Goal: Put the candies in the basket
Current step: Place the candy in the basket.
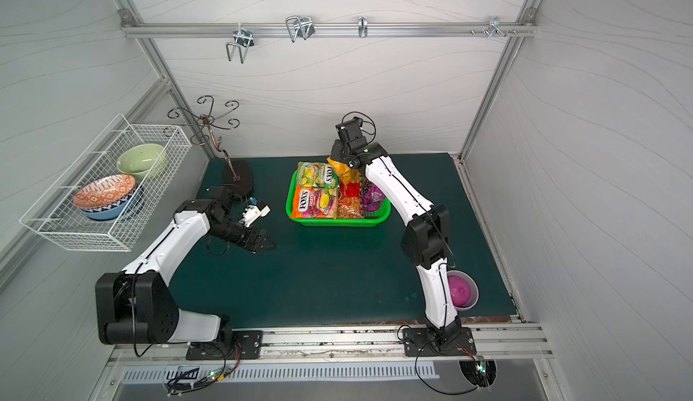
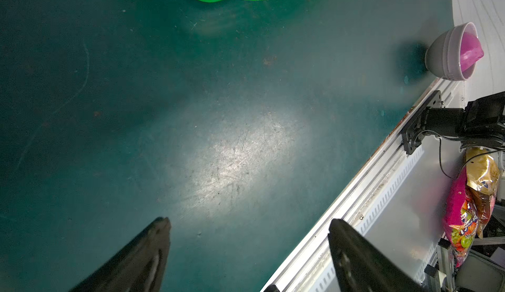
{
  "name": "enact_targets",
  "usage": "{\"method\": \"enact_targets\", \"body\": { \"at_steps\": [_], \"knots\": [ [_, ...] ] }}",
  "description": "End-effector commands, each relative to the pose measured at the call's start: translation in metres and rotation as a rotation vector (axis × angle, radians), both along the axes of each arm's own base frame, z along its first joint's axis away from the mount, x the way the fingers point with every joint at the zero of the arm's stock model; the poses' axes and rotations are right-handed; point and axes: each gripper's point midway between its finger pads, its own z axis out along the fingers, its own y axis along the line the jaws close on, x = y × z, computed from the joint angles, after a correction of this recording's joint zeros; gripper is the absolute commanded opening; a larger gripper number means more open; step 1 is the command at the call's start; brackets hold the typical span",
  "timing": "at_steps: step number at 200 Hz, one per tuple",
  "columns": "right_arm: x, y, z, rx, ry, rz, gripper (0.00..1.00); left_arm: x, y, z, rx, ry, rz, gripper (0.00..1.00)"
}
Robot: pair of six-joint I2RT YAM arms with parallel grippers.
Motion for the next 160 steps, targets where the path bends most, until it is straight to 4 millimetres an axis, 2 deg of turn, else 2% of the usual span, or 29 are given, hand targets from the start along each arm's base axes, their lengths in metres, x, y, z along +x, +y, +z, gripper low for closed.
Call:
{"method": "enact_targets", "body": {
  "at_steps": [1, 11, 43, 57, 76, 103, 125, 145, 160],
  "knots": [
    [-0.005, 0.017, 0.061, 0.078, -0.146, 0.179, 0.0, 0.003, -0.002, 0.007, -0.004, -0.04, -0.008, 0.94],
    [-0.006, 0.013, 0.064, 0.106, -0.129, 0.217, 0.0, 0.003, -0.002, 0.007, -0.004, -0.041, -0.009, 0.94],
    [0.001, -0.024, 0.069, 0.241, -0.017, 0.227, 0.0, 0.004, -0.002, 0.006, -0.006, -0.043, -0.009, 0.94],
    [0.0, -0.033, 0.073, 0.276, 0.001, 0.261, 0.0, 0.004, -0.002, 0.006, -0.006, -0.038, -0.007, 0.94],
    [-0.012, -0.032, 0.082, 0.267, -0.027, 0.373, 0.0, 0.004, -0.002, 0.006, -0.006, -0.036, -0.007, 0.94],
    [-0.024, -0.042, 0.075, 0.157, -0.03, 0.409, 0.0, 0.004, -0.002, 0.006, -0.005, -0.037, -0.007, 0.94],
    [-0.02, -0.052, 0.069, 0.153, -0.009, 0.324, 0.0, 0.004, -0.002, 0.005, -0.006, -0.031, -0.006, 0.94],
    [-0.017, -0.044, 0.073, 0.234, -0.01, 0.299, 0.0, 0.005, -0.003, 0.005, -0.01, -0.023, -0.004, 0.94],
    [-0.011, -0.041, 0.078, 0.229, -0.021, 0.256, 0.0, 0.006, -0.002, 0.006, -0.008, -0.023, -0.004, 0.94]
  ]
}}
